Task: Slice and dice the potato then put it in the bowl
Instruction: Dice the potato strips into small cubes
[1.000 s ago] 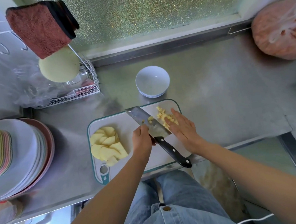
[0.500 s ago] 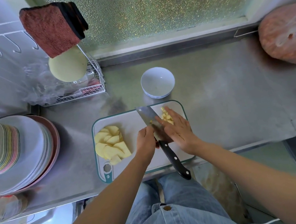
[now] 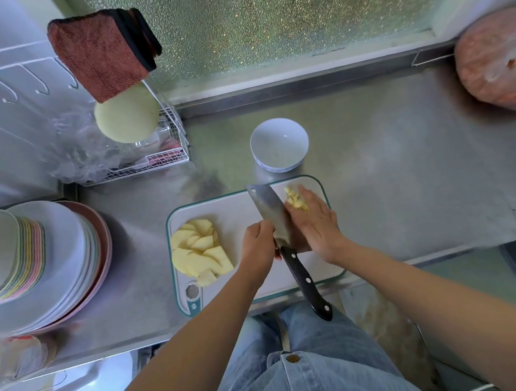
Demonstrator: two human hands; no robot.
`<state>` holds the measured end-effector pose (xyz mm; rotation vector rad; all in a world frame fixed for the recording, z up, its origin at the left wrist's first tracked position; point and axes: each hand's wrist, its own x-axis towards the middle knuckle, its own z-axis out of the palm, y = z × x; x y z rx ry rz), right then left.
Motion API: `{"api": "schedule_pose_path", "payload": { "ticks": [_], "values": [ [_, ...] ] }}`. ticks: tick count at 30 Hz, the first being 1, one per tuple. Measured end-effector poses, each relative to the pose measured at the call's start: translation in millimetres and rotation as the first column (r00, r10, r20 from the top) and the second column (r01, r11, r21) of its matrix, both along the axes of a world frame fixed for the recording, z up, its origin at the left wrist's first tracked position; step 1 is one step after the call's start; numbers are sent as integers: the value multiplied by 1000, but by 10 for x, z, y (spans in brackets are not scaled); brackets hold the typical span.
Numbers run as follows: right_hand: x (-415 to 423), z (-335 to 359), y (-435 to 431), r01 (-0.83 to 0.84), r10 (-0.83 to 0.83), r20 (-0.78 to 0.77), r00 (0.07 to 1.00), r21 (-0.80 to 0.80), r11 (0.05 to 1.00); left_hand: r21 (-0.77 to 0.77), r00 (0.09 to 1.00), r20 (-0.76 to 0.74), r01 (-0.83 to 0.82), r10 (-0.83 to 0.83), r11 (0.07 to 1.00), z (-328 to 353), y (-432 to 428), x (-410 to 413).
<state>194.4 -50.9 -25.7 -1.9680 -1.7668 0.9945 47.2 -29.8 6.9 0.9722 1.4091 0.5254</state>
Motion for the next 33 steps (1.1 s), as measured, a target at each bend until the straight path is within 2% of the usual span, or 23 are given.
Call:
{"api": "schedule_pose_path", "payload": {
  "ticks": [2, 6, 10, 13, 14, 17, 19, 21, 23, 24, 28, 30, 32, 33],
  "values": [
    [62, -1, -13, 71, -72, -9, 997, -49, 996, 1, 1000, -14, 4, -4, 1000, -3, -11, -8],
    [6, 32, -43, -111, 112, -15, 994, 56, 992, 13, 1000, -15, 1, -1, 1000, 16, -26, -2],
    [-7, 61, -26, 66, -62, 65, 996, -58, 996, 27, 1000, -26, -5, 6, 1000, 6, -43, 4],
    [-11, 149, -70, -70, 68, 22, 997, 95, 993, 43, 999, -41, -19, 21, 999, -2, -35, -16],
    [-16, 156, -83, -95, 93, 31, 995, 99, 990, 46, 999, -37, -31, 32, 998, 1, -31, -25],
    [29, 168, -67, 22, -18, 135, 991, -24, 999, 53, 995, -55, -75, 78, 996, 26, -31, -66],
    [28, 225, -76, 24, -31, 176, 984, 44, 999, 63, 988, -112, -97, 104, 993, 41, -26, -96],
    [-45, 320, -89, -29, 28, 8, 1000, 93, 995, 85, 982, -141, -112, 123, 990, 56, -17, -118],
    [-190, 445, -95, -138, 128, -154, 980, -50, 989, 122, 978, -182, -78, 100, 989, 77, 3, -140],
    [-253, 466, -91, -192, 172, -170, 970, -110, 975, 142, 972, -222, -43, 74, 989, 85, 11, -161],
    [-399, 372, -20, -218, 213, -62, 975, -92, 972, 197, 958, -286, 62, -3, 978, 77, 23, -280],
    [-511, 366, 3, -209, 211, 5, 977, -135, 969, 191, 972, -233, 77, -31, 979, 92, 13, -349],
    [-614, 358, 33, -155, 160, 57, 985, -87, 984, 177, 986, -152, 96, -69, 980, 122, 13, -434],
    [-641, 358, 52, -100, 102, 39, 994, -53, 994, 190, 981, -170, 123, -91, 974, 132, 21, -502]
  ]
}}
